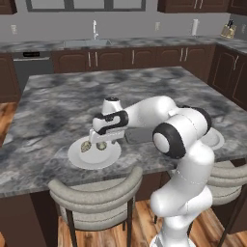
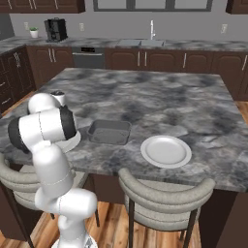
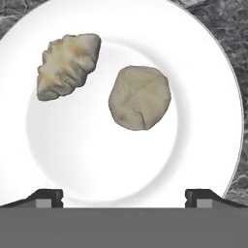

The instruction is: Place two dumplings into each of the tupperware containers and then place the containers in the fridge.

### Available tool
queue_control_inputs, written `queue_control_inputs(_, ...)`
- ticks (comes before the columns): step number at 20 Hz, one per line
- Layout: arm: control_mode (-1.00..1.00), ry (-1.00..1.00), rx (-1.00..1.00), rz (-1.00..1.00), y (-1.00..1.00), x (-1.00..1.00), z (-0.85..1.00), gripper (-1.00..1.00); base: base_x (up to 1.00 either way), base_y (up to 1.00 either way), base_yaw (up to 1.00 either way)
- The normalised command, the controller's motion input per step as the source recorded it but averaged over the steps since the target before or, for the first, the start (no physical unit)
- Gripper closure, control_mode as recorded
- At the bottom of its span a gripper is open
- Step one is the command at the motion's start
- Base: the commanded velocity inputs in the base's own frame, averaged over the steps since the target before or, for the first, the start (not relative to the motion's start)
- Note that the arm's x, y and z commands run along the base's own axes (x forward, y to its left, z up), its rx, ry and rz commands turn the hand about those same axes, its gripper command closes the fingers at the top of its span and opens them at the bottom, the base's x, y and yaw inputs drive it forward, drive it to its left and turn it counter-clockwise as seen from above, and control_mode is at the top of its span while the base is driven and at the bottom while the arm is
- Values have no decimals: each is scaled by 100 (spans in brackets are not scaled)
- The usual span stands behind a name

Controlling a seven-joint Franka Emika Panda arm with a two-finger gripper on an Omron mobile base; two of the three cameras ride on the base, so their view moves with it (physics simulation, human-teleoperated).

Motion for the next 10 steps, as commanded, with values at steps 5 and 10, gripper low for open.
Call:
queue_control_inputs(5, -100, 1, 0, 0, 1, 1, -22, -100, 0, 0, 0)
queue_control_inputs(10, -100, 0, 0, 0, 2, 21, -35, -100, 0, 0, 0)
